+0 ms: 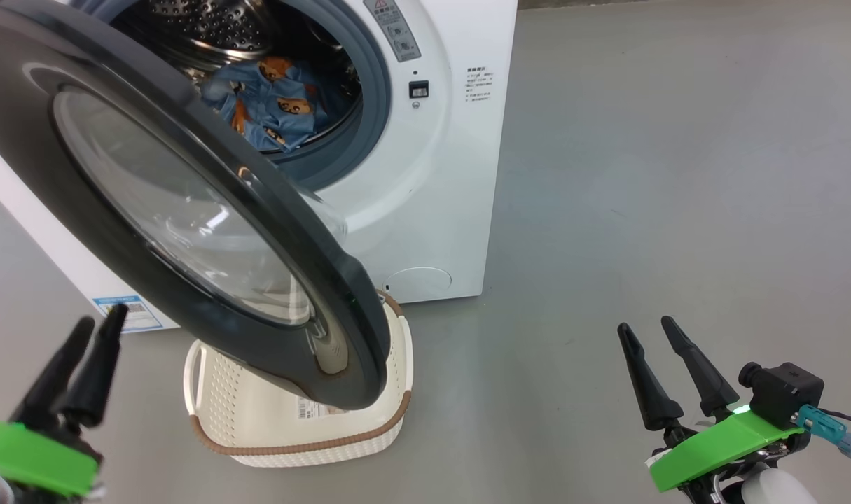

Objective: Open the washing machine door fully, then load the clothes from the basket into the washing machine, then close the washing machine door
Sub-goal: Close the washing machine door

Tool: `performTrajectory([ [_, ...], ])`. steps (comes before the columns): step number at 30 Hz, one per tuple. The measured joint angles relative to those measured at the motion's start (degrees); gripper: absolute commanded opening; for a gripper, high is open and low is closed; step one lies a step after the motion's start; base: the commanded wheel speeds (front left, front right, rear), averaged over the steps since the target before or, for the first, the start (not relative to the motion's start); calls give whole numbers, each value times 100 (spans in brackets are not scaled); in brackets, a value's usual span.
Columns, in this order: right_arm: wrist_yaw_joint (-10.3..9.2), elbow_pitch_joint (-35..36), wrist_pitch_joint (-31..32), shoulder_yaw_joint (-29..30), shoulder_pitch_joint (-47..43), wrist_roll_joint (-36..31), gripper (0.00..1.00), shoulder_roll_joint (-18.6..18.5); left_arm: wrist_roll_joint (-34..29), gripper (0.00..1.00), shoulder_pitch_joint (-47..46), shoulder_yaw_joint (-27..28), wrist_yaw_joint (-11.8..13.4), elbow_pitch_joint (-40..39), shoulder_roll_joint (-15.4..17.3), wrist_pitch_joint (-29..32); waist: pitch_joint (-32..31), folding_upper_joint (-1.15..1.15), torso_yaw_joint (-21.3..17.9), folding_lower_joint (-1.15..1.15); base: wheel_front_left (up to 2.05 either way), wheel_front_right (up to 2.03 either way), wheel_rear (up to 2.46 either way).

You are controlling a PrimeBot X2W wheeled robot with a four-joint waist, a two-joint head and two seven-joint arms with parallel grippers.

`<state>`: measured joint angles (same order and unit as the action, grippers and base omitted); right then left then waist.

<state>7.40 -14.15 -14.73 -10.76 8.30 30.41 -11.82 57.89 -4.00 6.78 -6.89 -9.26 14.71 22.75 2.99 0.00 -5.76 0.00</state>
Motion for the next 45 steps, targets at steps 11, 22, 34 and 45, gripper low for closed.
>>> performTrajectory([
  [11,0,52,0,-9,-1,-4,100,14,-533,100,538,-661,-40,474,331,-2220,-26,0,56,0,0,0,0],
  [22,0,52,0,-46,-2,-4,100,-21,-1508,100,698,-1158,-40,1436,343,-3552,-96,0,104,0,0,0,0],
  [34,0,49,0,-140,-7,-4,100,-60,-2738,100,665,-1169,-9,1709,-164,-3705,-79,0,182,0,0,0,0],
  [45,0,23,0,-170,-13,20,100,-83,-3043,100,671,-920,-35,1737,-523,-3705,-165,0,207,0,0,0,0],
])
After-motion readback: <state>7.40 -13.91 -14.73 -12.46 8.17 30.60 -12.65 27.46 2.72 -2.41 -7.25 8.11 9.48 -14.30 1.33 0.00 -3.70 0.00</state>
